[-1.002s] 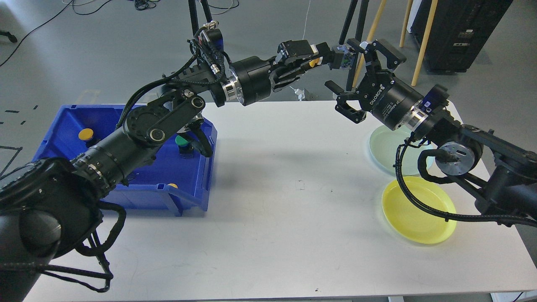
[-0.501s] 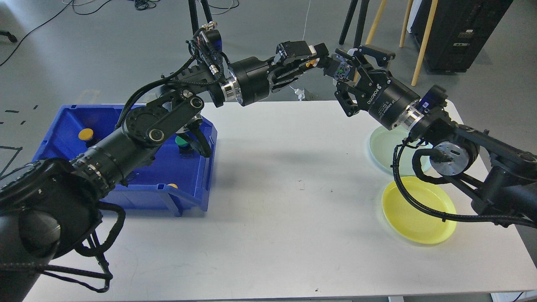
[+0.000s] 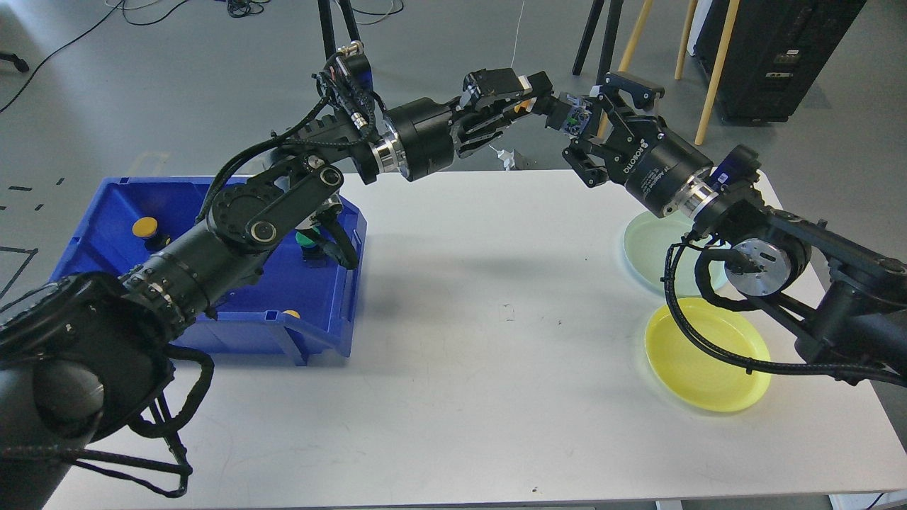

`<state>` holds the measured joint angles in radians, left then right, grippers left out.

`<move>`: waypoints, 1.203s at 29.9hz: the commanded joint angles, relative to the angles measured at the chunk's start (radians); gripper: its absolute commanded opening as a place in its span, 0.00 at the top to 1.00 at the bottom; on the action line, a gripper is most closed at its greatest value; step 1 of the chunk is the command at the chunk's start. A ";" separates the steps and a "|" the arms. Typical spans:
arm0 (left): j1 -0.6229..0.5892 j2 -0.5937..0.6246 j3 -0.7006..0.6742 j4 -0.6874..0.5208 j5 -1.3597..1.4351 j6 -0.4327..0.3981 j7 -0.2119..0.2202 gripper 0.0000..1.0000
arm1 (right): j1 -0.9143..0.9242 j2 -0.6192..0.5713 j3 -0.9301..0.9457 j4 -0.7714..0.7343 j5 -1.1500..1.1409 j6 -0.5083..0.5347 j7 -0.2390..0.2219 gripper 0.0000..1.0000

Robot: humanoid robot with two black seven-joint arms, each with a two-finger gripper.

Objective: Pass button and place on color plate
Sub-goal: 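Close the right gripper on the button and release it from the left gripper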

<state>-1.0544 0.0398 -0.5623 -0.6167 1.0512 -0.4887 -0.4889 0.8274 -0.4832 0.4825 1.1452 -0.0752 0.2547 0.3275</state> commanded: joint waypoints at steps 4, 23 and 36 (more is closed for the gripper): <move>0.001 0.000 -0.001 0.000 -0.002 0.000 0.000 0.93 | -0.017 -0.005 0.037 0.002 0.002 0.014 0.008 0.46; 0.001 0.000 -0.001 0.002 -0.019 0.000 0.000 0.92 | -0.068 -0.021 0.044 0.053 -0.003 0.067 0.015 0.01; 0.001 -0.001 -0.001 0.002 -0.022 0.000 0.000 0.92 | -0.054 -0.017 0.028 0.070 -0.003 0.130 0.015 0.03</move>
<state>-1.0538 0.0385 -0.5631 -0.6150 1.0299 -0.4888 -0.4886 0.7710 -0.4993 0.5134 1.2140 -0.0779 0.3603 0.3421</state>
